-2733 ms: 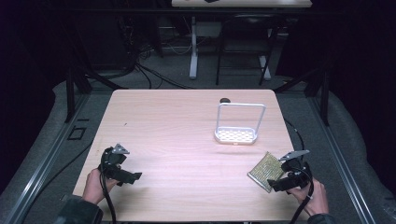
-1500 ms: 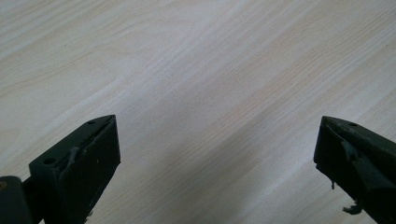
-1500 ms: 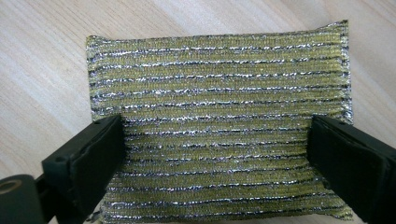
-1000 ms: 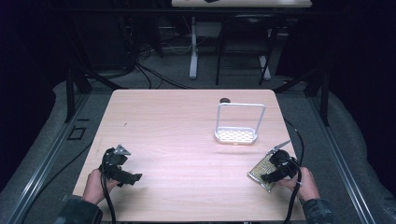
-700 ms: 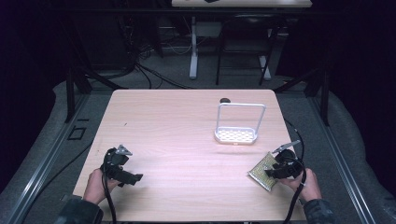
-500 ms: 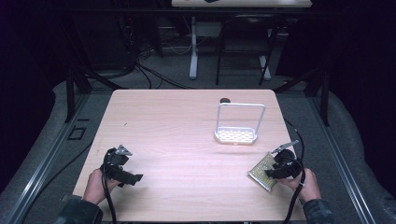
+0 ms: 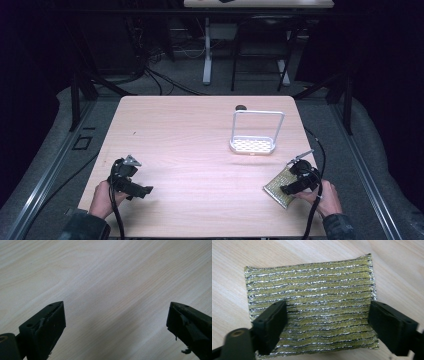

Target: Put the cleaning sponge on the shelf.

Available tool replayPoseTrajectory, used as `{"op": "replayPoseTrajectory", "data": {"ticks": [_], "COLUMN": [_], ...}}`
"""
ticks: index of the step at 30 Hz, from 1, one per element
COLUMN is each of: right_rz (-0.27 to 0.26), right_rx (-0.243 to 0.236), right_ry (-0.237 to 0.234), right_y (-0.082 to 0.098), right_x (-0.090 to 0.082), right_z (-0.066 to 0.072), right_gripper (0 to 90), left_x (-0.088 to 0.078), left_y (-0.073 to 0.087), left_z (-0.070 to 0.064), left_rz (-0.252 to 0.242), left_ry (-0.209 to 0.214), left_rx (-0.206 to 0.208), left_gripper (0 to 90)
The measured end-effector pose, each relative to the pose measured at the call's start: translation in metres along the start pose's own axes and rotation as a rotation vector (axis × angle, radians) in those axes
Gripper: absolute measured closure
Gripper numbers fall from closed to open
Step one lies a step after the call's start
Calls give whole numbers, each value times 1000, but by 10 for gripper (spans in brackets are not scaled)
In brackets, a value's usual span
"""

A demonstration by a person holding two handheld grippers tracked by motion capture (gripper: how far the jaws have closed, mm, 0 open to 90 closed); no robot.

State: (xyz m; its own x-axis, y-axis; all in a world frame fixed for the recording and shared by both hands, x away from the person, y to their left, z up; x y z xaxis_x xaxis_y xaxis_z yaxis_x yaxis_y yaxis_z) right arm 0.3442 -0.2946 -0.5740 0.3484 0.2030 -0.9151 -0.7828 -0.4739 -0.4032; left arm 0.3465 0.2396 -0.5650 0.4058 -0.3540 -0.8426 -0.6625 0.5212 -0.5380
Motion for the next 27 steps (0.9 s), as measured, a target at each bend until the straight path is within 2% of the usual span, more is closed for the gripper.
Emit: {"op": "replayPoseTrajectory", "data": {"ticks": [2, 3, 10, 16, 23, 27], "right_rz": [-4, 7, -9, 18, -7, 7], "right_rx": [-12, -27, -56, -77, -74, -77], "right_ry": [0, 3, -55, -40, -39, -28], "right_y": [0, -1, -5, -1, 2, 2], "right_x": [0, -1, -3, 8, 12, 12], "right_z": [1, 3, 16, 16, 16, 16], "right_gripper": [121, 0, 0, 0, 0, 3], "left_x": [0, 0, 0, -1, 0, 0], "left_y": [0, 0, 0, 0, 0, 0], "left_z": [0, 0, 0, 0, -1, -1], "left_rz": [1, 2, 1, -1, 4, 2], "left_ry": [4, 3, 4, 11, 9, 6], "left_rx": [1, -1, 0, -2, 3, 4], "left_gripper": [22, 22, 21, 20, 21, 21]}}
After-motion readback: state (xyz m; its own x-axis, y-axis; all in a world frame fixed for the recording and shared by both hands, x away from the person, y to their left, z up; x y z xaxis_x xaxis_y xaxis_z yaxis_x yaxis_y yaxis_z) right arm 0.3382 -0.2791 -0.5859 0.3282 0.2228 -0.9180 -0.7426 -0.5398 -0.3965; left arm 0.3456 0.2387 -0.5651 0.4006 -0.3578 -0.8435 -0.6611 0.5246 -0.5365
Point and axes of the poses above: each handheld gripper's, and its own axes: x roughly forward along the jaws, y roughly out of its underside, z roughly to its left, the point moved 3 cm from there along x, roughly forward along the jaws, and after that the axes turned 2 degrees about -z, right-handed, at the moved point
